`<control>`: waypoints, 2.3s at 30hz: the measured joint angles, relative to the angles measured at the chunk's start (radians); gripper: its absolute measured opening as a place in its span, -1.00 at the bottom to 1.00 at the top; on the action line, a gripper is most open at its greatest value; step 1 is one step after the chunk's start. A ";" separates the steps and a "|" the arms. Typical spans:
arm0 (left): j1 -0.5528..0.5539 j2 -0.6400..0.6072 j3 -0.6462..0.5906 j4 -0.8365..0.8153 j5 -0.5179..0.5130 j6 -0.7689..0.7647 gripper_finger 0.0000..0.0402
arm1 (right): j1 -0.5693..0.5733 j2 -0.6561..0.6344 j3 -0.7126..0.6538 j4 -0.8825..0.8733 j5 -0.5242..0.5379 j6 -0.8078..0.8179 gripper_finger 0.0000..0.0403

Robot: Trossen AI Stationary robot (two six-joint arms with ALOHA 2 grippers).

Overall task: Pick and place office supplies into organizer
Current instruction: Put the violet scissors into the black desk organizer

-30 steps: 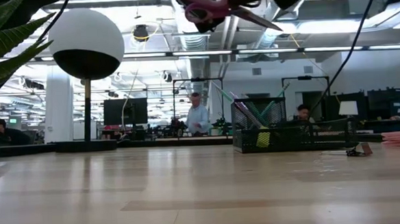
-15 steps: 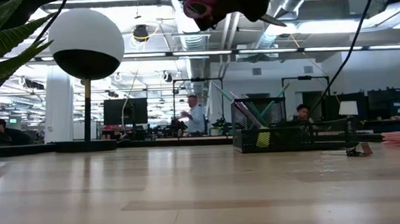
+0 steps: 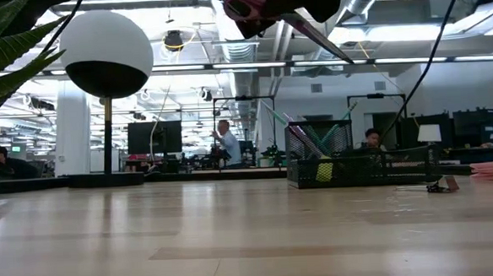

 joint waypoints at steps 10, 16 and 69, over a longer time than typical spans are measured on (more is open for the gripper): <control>-0.010 0.000 0.000 0.040 -0.035 -0.022 -0.71 | 0.004 0.000 0.000 -0.058 0.004 0.076 -0.83; -0.027 0.000 0.000 0.136 -0.166 -0.032 -0.44 | 0.019 0.000 -0.006 -0.206 -0.001 0.260 -0.83; 0.048 -0.407 0.000 0.449 -0.327 -0.078 -0.31 | -0.403 0.090 -0.004 -0.380 0.193 1.261 -0.81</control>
